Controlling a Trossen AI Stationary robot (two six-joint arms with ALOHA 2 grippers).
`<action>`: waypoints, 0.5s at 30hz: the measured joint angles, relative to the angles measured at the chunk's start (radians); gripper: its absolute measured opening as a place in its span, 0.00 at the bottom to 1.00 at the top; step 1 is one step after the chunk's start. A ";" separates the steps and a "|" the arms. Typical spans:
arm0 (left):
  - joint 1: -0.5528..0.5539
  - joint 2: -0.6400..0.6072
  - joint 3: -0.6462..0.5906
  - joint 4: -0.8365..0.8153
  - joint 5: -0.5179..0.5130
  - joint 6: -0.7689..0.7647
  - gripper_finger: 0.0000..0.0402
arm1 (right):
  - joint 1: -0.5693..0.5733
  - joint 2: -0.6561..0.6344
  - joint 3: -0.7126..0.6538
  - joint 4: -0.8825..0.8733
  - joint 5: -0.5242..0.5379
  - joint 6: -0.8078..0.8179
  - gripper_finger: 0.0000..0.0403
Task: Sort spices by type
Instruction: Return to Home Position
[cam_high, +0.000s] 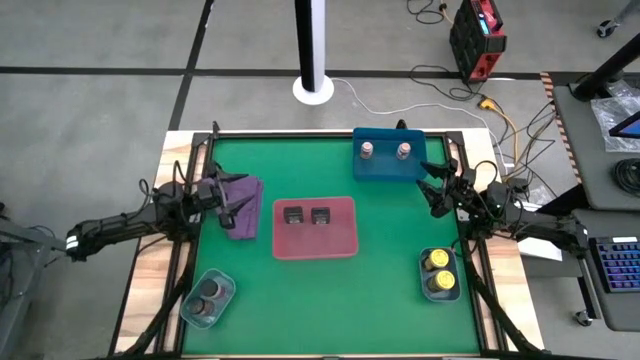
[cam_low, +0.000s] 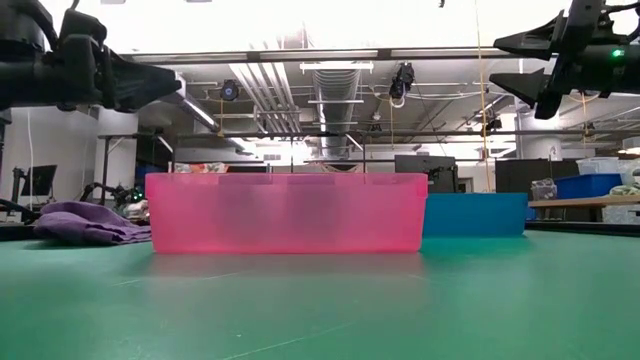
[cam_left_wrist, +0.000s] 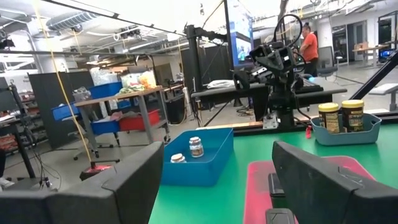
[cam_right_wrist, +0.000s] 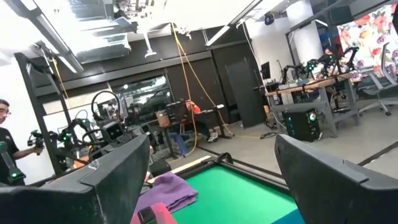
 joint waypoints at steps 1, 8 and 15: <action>0.000 0.002 0.000 0.000 0.000 0.000 0.70 | 0.000 0.000 0.000 0.000 0.000 0.001 0.84; 0.000 0.018 0.000 0.000 0.000 0.000 0.70 | 0.000 0.000 0.000 0.000 0.000 0.001 0.81; 0.000 0.038 0.000 0.000 0.000 0.000 0.70 | 0.000 0.000 0.000 0.000 0.000 0.001 0.78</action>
